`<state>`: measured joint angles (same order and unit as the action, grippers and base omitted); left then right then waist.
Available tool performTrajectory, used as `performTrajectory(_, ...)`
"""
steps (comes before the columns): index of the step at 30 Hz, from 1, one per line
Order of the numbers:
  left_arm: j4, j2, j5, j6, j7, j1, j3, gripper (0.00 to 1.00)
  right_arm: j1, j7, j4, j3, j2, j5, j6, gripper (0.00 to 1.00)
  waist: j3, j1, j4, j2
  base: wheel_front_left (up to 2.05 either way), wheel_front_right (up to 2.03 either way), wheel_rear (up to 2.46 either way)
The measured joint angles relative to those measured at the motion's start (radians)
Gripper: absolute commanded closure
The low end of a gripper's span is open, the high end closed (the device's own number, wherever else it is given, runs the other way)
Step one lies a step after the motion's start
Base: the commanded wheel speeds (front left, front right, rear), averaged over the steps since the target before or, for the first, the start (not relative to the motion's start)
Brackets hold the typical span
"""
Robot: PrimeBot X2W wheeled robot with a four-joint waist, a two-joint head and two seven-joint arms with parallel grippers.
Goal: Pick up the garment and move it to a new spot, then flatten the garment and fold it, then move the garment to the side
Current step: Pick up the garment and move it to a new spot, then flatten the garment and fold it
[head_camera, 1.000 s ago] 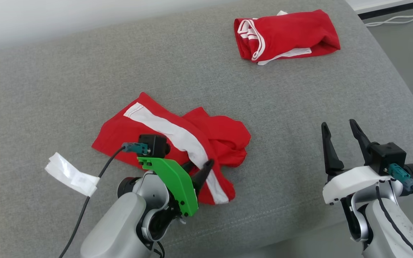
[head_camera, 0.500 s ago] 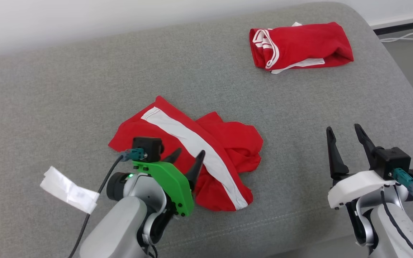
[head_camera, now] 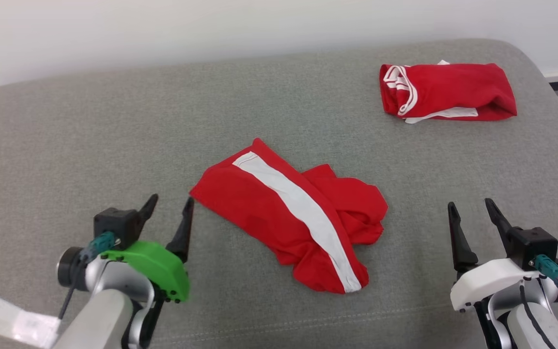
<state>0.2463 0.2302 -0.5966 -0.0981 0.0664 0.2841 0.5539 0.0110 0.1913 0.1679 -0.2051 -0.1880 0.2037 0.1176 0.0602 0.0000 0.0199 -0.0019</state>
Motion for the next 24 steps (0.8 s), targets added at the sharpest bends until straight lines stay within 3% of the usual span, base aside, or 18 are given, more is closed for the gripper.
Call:
performTrajectory(11, -0.033, 0.118, 0.048, -0.018, 0.149, -0.145, -0.149, 0.0, 0.05, -0.012, -0.019, -0.045, 0.027, -0.001, 0.0, 0.0, -0.043, 0.0, 0.075, 0.0, 0.0, 0.0, 0.0)
performTrajectory(24, -0.099, 0.111, 0.038, -0.018, 0.156, -0.249, -0.205, 0.0, 0.106, -0.044, -0.017, -0.138, 0.059, -0.012, -0.021, 0.0, -0.032, 0.0, 0.083, 0.0, 0.0, 0.0, 0.0)
